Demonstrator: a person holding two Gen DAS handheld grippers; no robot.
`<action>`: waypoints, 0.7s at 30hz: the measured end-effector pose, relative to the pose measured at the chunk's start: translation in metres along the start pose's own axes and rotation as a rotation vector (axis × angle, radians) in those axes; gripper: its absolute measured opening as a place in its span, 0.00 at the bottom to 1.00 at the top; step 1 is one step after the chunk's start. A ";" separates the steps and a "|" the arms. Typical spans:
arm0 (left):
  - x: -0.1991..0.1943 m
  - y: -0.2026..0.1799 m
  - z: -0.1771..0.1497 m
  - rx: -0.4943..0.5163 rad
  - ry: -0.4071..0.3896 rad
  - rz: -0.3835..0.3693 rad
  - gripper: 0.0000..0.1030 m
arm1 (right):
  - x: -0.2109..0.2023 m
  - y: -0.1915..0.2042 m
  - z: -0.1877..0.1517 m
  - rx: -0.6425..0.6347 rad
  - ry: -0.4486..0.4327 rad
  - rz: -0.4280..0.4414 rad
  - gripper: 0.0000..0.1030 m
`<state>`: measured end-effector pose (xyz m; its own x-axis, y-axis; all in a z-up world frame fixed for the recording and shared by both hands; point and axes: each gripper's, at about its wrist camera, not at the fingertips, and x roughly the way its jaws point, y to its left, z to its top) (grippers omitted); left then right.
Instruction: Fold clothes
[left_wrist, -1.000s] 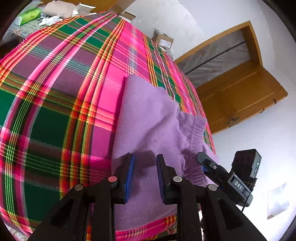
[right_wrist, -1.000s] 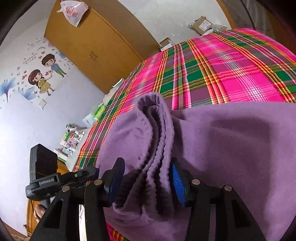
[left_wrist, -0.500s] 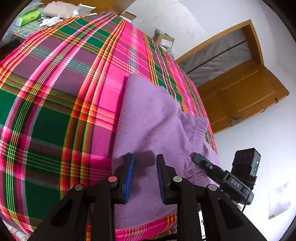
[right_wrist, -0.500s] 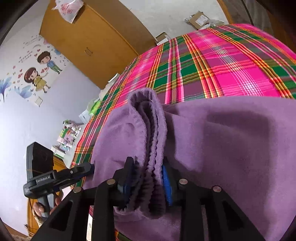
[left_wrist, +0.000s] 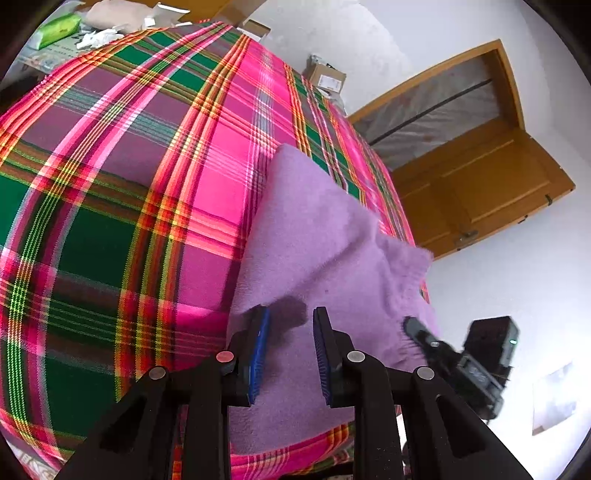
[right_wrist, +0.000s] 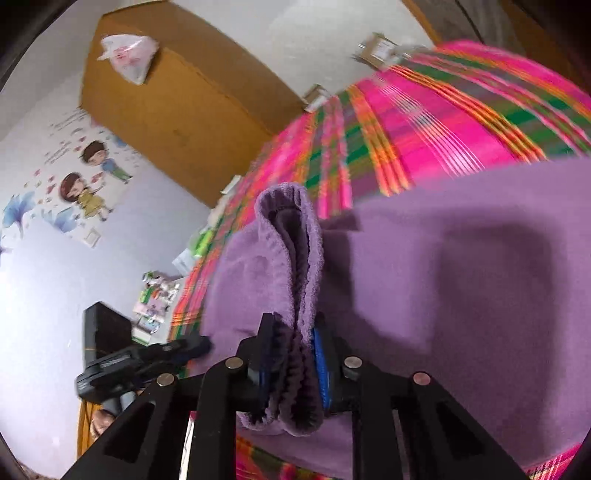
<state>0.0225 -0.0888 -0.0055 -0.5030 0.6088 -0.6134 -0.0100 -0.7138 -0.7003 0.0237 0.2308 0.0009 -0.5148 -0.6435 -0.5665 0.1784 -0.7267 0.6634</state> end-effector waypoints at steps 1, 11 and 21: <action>0.000 -0.001 0.000 0.002 0.002 0.004 0.23 | 0.002 -0.004 -0.001 0.005 0.003 -0.006 0.20; -0.004 -0.005 -0.007 0.011 0.008 -0.001 0.23 | -0.005 -0.001 0.014 -0.059 -0.066 -0.111 0.14; -0.004 -0.006 -0.009 0.015 0.012 0.004 0.23 | 0.003 0.029 0.038 -0.197 -0.124 -0.118 0.14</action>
<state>0.0325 -0.0835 -0.0020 -0.4929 0.6101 -0.6203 -0.0212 -0.7212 -0.6924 -0.0047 0.2171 0.0371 -0.6383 -0.5263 -0.5618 0.2647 -0.8354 0.4818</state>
